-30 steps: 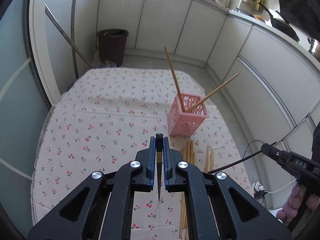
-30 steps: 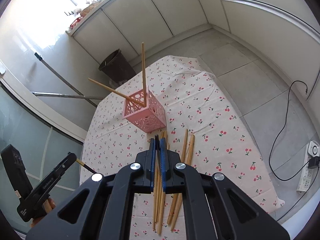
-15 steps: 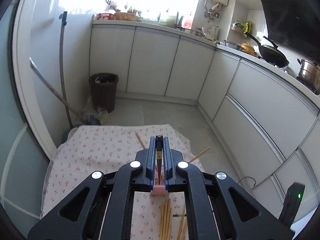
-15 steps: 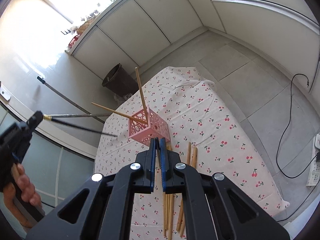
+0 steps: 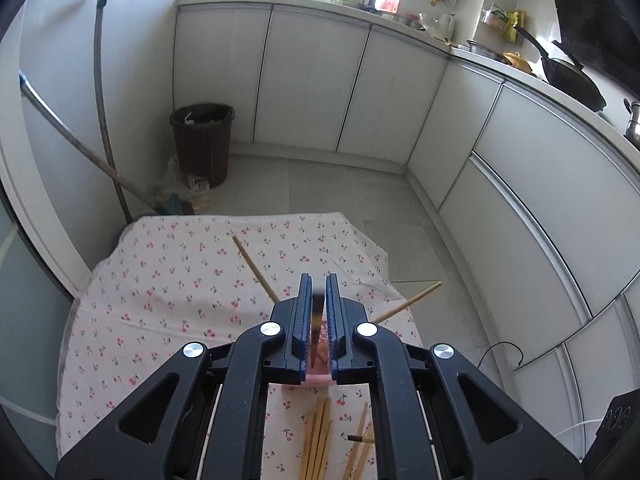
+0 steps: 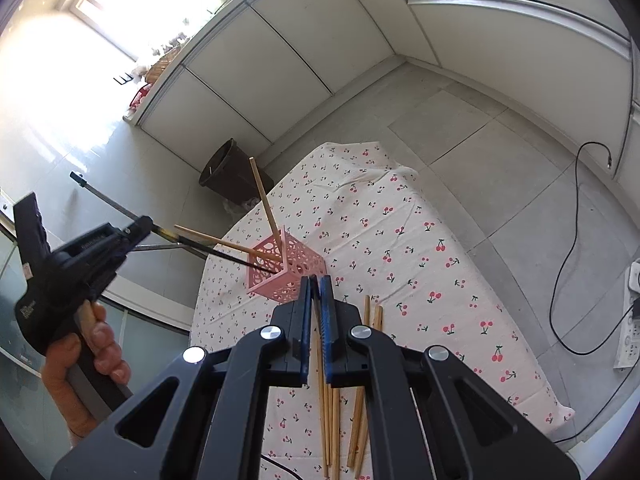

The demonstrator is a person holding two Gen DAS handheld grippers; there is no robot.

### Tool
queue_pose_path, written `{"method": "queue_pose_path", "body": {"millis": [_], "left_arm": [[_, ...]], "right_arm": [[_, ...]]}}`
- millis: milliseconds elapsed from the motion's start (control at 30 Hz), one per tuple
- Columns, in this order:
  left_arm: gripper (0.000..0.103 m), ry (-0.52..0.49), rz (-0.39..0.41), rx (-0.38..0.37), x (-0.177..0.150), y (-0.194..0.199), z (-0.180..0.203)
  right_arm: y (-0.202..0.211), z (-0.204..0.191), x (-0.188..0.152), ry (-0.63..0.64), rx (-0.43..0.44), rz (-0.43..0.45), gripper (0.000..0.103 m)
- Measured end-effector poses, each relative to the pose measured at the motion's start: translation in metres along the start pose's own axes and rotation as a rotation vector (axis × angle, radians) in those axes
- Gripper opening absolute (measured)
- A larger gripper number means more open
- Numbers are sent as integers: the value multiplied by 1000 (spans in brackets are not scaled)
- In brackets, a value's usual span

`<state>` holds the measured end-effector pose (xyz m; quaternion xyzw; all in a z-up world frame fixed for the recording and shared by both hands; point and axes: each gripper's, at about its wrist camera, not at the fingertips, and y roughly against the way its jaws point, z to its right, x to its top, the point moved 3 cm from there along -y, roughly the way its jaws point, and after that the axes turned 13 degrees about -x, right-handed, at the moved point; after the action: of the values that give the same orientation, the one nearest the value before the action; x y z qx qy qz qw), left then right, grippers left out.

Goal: Organize utensils
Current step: 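Open the left tool to drop its chopstick into the holder while the right tool then releases its own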

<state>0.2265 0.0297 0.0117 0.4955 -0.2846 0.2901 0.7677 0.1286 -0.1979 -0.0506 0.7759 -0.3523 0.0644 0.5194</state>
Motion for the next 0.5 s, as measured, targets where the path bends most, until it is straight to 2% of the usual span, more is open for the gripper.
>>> {"method": "queue_pose_path", "body": {"millis": [200, 367, 500], "left_arm": [[9, 30, -2, 5, -17, 11, -15], [10, 50, -15, 18, -46, 24, -29], [10, 90, -89, 23, -86, 24, -48]], "right_arm": [[0, 2, -1, -10, -5, 1, 5], [2, -1, 0, -9, -1, 14, 5], [12, -13, 4, 16, 14, 50, 5]]}}
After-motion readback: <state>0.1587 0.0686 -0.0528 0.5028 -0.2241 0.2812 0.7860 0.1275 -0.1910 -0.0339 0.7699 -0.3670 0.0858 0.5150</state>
